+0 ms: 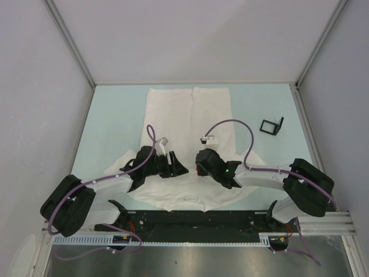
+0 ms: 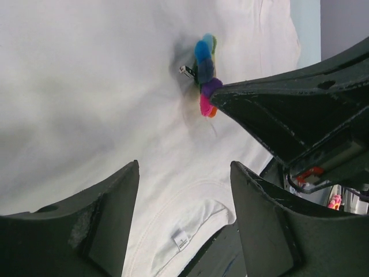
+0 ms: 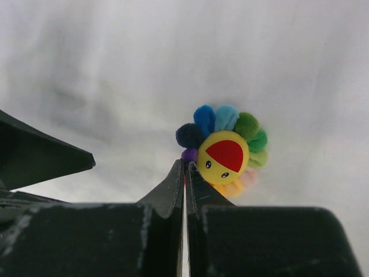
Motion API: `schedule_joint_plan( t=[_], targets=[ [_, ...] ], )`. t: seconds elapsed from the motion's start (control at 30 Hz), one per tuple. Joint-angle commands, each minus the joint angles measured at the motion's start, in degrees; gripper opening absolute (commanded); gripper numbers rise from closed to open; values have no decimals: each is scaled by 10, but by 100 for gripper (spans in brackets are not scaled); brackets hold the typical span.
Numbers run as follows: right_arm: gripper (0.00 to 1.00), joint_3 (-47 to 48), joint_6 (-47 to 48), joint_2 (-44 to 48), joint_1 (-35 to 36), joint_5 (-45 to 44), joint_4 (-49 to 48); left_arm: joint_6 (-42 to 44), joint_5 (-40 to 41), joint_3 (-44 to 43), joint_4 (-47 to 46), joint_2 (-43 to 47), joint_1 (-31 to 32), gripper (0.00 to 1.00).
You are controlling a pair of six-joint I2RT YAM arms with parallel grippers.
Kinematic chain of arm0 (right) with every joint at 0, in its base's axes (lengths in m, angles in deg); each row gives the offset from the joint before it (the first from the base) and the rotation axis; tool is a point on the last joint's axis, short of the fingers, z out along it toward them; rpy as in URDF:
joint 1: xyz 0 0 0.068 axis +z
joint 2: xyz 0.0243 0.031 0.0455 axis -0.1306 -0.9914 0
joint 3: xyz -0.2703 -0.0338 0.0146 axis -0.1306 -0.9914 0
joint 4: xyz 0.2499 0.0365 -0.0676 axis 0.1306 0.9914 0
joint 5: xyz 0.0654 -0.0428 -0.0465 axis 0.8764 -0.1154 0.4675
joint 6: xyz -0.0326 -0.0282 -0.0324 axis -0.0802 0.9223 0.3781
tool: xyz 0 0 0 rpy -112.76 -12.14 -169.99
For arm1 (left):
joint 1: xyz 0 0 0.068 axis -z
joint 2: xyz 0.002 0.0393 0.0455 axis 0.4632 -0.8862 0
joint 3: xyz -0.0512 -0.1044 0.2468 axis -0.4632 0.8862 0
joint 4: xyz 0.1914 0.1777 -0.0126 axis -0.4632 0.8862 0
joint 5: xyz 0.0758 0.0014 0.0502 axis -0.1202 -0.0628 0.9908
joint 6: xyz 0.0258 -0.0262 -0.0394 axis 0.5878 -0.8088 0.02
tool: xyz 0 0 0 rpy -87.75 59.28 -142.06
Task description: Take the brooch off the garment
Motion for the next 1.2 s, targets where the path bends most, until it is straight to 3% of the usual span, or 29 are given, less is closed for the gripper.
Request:
schedule_joint_plan(
  t=[0.0, 0.43, 1.0, 1.17],
  targets=[
    [0, -67, -9, 61, -38, 101, -152, -6, -25, -30, -34, -19, 4, 68],
    [0, -248, -78, 158, -154, 232, -283, -11, -45, -99, -47, -95, 40, 59],
    [0, -283, -76, 195, -189, 240, -259, -15, -49, -166, -40, -155, 53, 56],
    [0, -286, -72, 204, -190, 235, -249, -13, -50, -187, -40, -183, 59, 60]
  ],
)
